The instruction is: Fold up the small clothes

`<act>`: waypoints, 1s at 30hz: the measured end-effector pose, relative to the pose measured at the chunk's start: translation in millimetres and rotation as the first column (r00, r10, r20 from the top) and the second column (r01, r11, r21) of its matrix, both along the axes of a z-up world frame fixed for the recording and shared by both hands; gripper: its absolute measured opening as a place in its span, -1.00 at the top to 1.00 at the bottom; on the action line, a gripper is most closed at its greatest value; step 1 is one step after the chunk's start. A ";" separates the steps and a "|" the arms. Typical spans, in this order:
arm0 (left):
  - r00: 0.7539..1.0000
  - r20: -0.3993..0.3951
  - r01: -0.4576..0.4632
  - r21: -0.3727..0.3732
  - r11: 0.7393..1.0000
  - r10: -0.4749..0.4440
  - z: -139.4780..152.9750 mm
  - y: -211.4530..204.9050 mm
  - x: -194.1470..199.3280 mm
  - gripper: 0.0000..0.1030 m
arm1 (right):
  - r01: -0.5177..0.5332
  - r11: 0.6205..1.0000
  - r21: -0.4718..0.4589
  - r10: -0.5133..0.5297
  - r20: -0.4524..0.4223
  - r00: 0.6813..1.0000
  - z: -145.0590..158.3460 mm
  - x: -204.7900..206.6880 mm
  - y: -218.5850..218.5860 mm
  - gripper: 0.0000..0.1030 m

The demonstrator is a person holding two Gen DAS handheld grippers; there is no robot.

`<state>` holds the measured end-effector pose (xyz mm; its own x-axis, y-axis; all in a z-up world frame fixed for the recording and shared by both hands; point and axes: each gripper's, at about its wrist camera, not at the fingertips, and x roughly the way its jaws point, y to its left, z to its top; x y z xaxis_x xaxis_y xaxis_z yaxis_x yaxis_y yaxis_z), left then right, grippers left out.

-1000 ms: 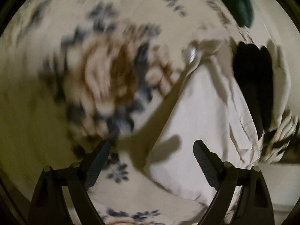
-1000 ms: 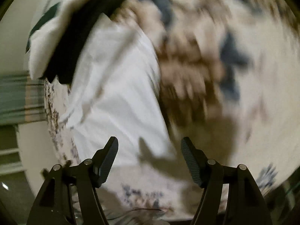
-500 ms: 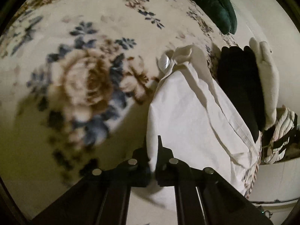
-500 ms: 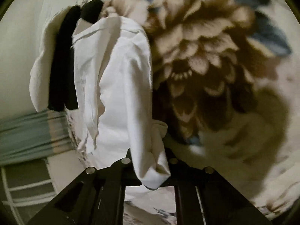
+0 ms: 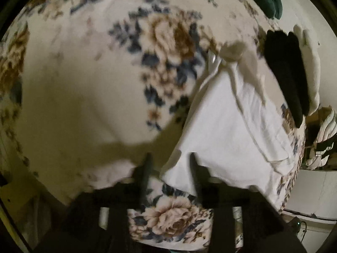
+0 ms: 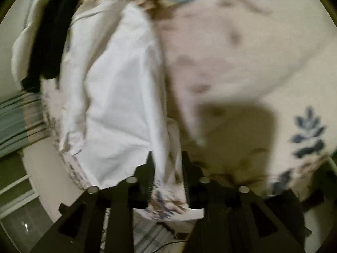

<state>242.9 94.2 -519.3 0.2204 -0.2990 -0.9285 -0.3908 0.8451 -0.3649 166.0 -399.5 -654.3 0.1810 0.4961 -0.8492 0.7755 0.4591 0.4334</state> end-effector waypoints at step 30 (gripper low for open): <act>0.987 0.022 0.155 0.058 0.986 -0.156 -30.1 -57.3 240.1 0.16 | 0.072 0.944 -0.323 -0.023 0.153 0.988 36.0 227.9 -56.8 0.83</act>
<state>483.0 36.9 -549.4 0.1994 -0.2797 -0.9392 -0.2438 0.9141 -0.3240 393.9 -456.3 -618.2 0.3309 0.1838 -0.9256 0.7401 0.5580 0.3754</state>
